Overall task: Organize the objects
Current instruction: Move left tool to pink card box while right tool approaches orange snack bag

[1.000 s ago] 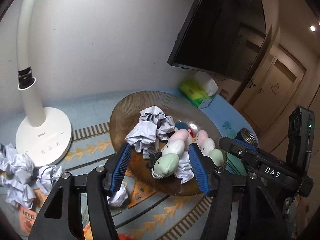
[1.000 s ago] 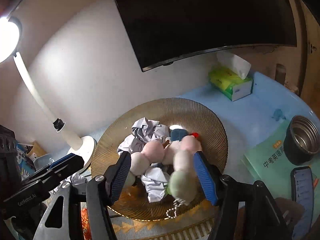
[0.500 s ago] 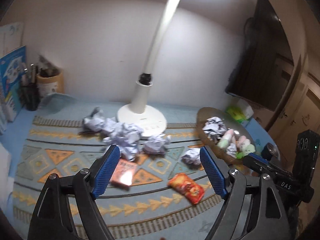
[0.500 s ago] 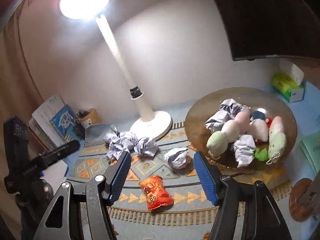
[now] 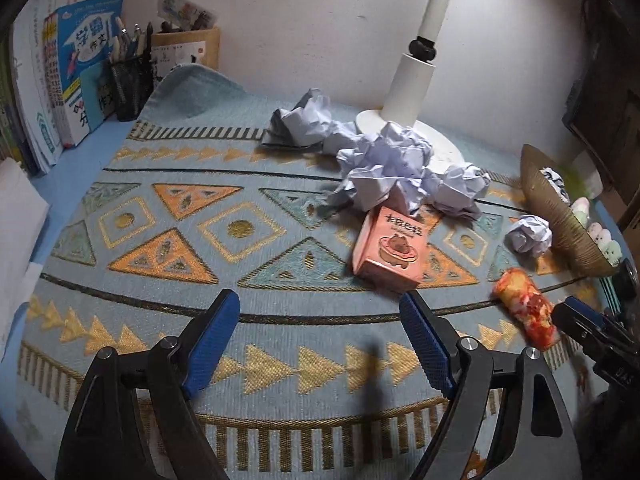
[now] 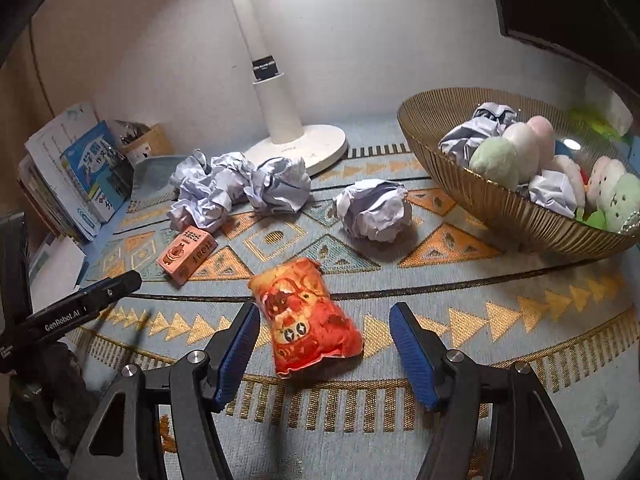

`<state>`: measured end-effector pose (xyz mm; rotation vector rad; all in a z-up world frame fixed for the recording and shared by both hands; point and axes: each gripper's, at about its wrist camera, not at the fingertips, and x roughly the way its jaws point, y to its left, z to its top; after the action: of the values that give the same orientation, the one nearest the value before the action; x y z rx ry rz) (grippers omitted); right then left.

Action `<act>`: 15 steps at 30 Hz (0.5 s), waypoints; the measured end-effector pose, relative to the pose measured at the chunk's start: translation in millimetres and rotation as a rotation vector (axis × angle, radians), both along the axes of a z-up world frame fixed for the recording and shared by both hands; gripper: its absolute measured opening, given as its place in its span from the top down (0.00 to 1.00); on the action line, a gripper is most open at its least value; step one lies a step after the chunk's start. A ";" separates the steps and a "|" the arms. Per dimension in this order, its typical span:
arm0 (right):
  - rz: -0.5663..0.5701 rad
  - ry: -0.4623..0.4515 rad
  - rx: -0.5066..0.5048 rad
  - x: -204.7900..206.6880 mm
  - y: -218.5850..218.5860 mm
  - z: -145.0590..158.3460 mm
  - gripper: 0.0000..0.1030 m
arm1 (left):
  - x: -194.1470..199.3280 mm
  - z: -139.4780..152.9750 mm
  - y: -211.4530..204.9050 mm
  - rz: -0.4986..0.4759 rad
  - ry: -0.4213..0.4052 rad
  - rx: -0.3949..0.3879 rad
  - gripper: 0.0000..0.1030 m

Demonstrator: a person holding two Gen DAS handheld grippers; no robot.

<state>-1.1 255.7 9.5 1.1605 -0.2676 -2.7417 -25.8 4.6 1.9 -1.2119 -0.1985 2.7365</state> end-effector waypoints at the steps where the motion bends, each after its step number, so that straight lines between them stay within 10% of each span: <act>1: -0.002 0.001 -0.007 0.2 1.4 -0.1 0.36 | 2.3 2.2 0.8 -0.006 0.017 0.000 0.21; 15: 0.000 -0.022 -0.015 -1.3 1.7 -3.7 0.34 | -12.1 -3.7 6.5 -0.084 -0.089 0.053 0.21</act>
<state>-2.4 257.5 5.8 1.1875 -0.2899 -2.7239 -37.9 11.2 -1.9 -1.2976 -0.2224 2.5920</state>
